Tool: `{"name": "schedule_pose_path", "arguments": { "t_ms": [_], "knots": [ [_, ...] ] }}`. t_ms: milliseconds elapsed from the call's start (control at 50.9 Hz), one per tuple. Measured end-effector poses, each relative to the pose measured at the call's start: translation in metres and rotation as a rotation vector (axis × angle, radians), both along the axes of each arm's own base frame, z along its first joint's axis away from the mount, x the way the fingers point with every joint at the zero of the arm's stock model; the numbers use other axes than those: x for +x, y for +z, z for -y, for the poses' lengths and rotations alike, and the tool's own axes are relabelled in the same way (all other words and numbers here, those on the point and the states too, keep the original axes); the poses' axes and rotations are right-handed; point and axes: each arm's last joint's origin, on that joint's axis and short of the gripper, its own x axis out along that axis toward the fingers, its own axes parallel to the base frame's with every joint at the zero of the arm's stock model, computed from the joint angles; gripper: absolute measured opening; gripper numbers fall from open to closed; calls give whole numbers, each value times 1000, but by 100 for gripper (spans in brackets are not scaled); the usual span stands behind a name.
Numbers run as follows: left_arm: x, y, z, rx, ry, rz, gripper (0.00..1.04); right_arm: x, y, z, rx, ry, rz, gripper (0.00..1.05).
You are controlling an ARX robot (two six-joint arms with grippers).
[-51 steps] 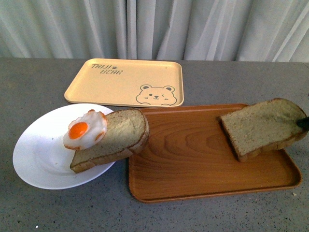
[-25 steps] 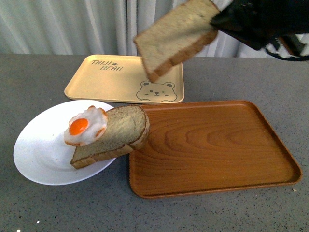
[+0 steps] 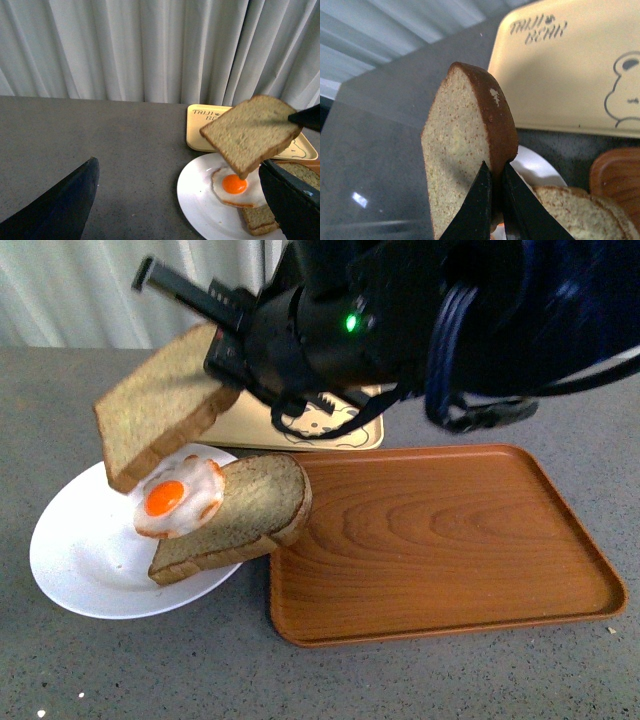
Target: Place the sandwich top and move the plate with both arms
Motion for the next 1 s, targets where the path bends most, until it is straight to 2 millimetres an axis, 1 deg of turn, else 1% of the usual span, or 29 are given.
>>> {"name": "schedule_pose_path", "arguments": {
  "t_ms": [79, 118, 255, 353, 432, 452, 471, 510, 530, 569, 589, 628, 687, 766, 844, 883, 962, 1001],
  "knots": [
    [0, 0, 0, 0, 0, 0, 96, -4, -18, -7, -31, -4, -46, 2],
    [0, 0, 0, 0, 0, 0, 96, -7, -23, -8, -42, -13, -57, 2],
    [0, 0, 0, 0, 0, 0, 96, -14, -31, -7, -61, -33, -78, 2],
    [0, 0, 0, 0, 0, 0, 96, -22, -43, -4, -95, -41, -107, 2],
    [0, 0, 0, 0, 0, 0, 96, -29, -47, 0, -113, -44, -119, 2],
    [0, 0, 0, 0, 0, 0, 96, -30, -47, 0, -114, -43, -120, 5],
    [0, 0, 0, 0, 0, 0, 96, -31, -46, 1, -115, -44, -120, 11],
    [0, 0, 0, 0, 0, 0, 96, -33, -44, 2, -112, -44, -115, 18],
    [0, 0, 0, 0, 0, 0, 96, -35, -43, 3, -110, -45, -111, 24],
    [0, 0, 0, 0, 0, 0, 96, -37, -41, 4, -111, -49, -103, 31],
    [0, 0, 0, 0, 0, 0, 96, -38, -38, 6, -109, -52, -93, 36],
    [0, 0, 0, 0, 0, 0, 96, -40, -34, 7, -109, -58, -78, 43],
    [0, 0, 0, 0, 0, 0, 96, -42, -30, 9, -109, -61, -57, 50],
    [0, 0, 0, 0, 0, 0, 96, -45, -21, 16, -134, -87, 2, 64],
    [0, 0, 0, 0, 0, 0, 96, -48, -14, 22, -153, -106, 40, 74],
    [0, 0, 0, 0, 0, 0, 96, -50, -7, 29, -170, -122, 72, 82],
    [0, 0, 0, 0, 0, 0, 96, -54, 1, 40, -210, -149, 115, 91],
    [0, 0, 0, 0, 0, 0, 96, -57, 7, 51, -246, -180, 149, 97]
  ]
}}
